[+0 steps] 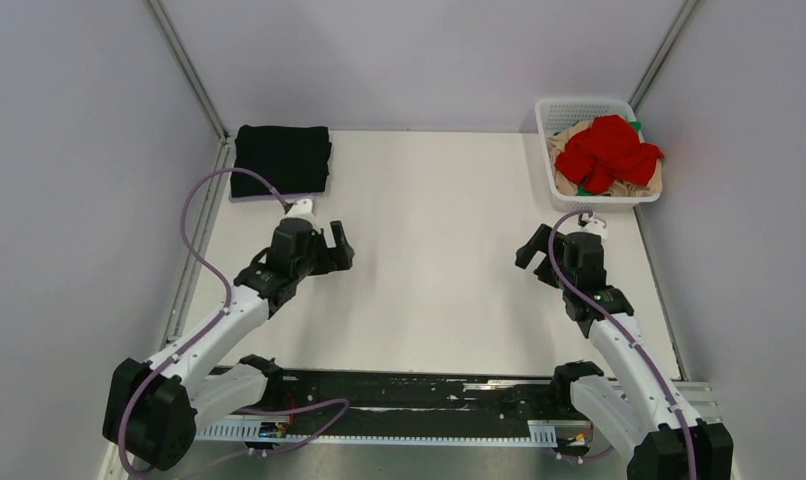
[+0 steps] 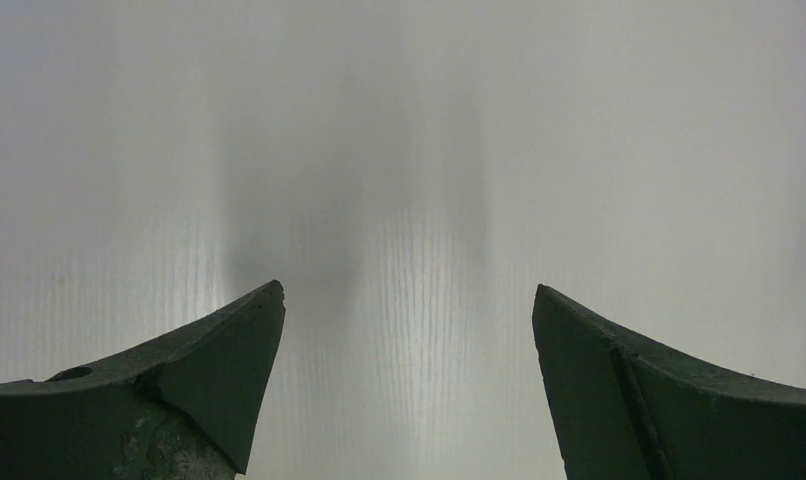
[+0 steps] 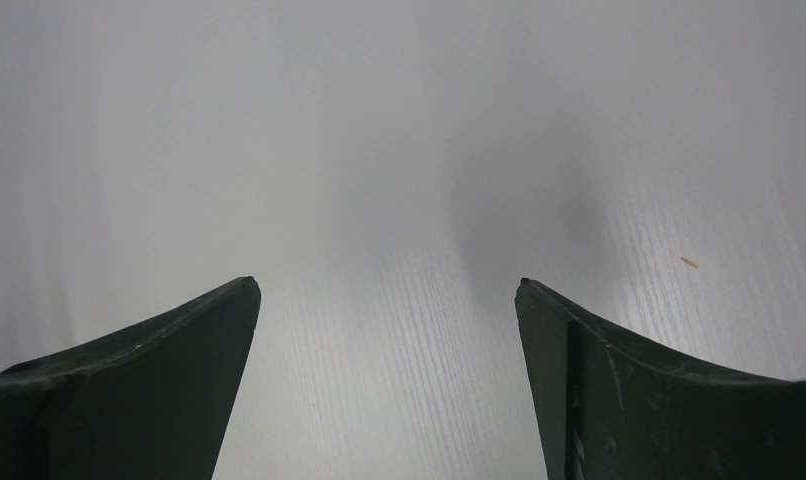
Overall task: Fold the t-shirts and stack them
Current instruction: Reset both arms
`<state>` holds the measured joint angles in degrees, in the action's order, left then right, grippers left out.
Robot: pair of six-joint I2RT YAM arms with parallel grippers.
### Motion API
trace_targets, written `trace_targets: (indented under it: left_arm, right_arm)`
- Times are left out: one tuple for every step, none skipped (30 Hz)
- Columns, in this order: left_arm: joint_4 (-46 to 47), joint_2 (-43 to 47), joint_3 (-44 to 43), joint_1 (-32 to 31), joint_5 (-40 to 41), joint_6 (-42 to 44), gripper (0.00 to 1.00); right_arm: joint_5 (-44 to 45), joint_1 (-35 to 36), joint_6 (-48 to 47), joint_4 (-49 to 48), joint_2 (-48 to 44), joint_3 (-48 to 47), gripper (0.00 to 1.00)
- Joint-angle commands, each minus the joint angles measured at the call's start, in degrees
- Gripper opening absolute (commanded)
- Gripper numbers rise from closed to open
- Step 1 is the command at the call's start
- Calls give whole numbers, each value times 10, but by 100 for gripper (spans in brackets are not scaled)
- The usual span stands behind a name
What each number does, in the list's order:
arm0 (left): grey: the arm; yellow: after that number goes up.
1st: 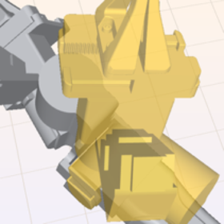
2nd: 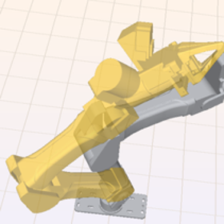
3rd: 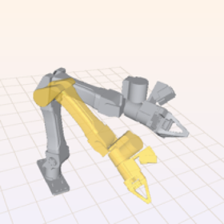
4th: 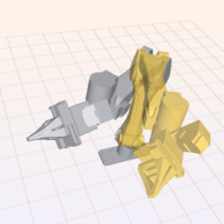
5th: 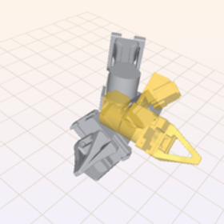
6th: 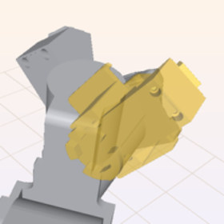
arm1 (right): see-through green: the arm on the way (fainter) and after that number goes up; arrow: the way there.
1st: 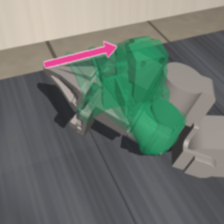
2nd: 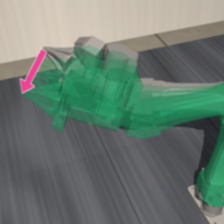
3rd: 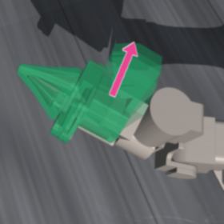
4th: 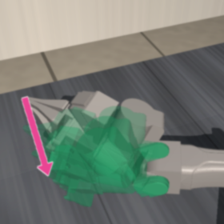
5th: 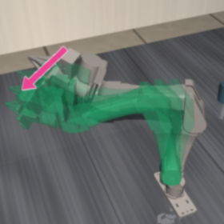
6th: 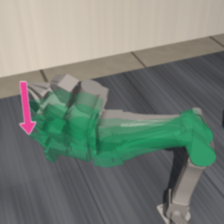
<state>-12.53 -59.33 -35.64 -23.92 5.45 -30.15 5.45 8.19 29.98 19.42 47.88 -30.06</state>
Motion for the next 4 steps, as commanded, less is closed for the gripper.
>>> trace_targets:
  left_arm:
    - [18, 23, 2, 0, 45, 15, 100]
    - [14, 23, 1, 0, 50, 17, 100]
    - [13, 24, -1, 0, 53, 22, 100]
    - [12, 24, -2, 0, 56, 25, 100]
  right_arm:
    - [18, -1, 18, -18, -6, 9, 100]
    - [22, -1, 22, -18, -7, 12, 100]
    - [25, -1, 25, -19, -8, 13, 100]
    - [26, -1, 26, -20, -11, 13, 100]
